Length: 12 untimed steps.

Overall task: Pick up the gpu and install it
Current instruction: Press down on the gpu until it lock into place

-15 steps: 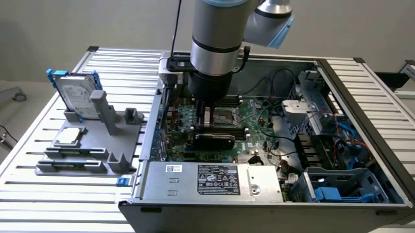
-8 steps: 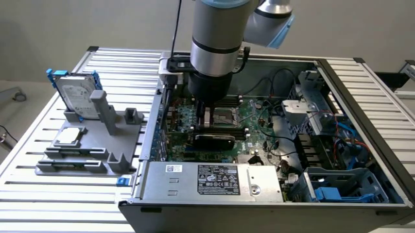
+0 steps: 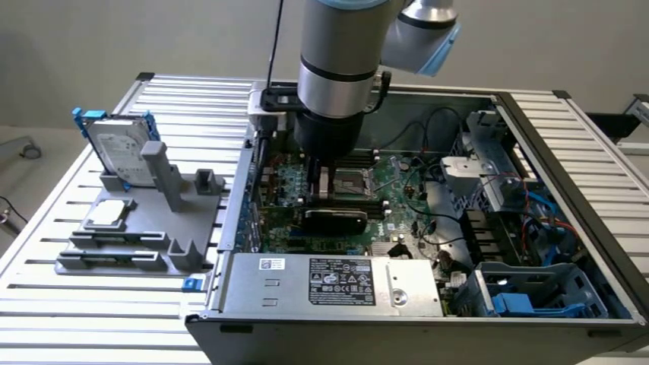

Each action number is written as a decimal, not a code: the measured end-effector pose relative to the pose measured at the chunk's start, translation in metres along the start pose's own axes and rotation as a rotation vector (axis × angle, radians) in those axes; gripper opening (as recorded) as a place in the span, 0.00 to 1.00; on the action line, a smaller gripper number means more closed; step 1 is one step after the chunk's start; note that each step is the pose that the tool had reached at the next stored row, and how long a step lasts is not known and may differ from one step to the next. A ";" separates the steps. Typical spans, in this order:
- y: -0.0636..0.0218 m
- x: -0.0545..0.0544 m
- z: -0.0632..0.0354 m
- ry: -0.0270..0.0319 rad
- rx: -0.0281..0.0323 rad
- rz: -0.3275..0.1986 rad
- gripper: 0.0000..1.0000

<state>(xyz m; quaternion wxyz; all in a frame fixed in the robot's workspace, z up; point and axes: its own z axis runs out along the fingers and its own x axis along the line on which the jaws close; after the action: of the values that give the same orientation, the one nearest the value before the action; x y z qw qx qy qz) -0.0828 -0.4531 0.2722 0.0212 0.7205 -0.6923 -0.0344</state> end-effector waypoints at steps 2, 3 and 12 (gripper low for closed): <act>0.0007 0.000 -0.0088 -0.0003 0.0001 0.000 0.11; 0.0009 0.000 -0.0116 -0.0005 0.0001 0.000 0.11; 0.0017 0.000 -0.0084 0.0073 -0.0001 0.000 0.11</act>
<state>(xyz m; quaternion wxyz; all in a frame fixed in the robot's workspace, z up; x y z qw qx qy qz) -0.0838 -0.4529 0.2807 0.0238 0.7204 -0.6924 -0.0317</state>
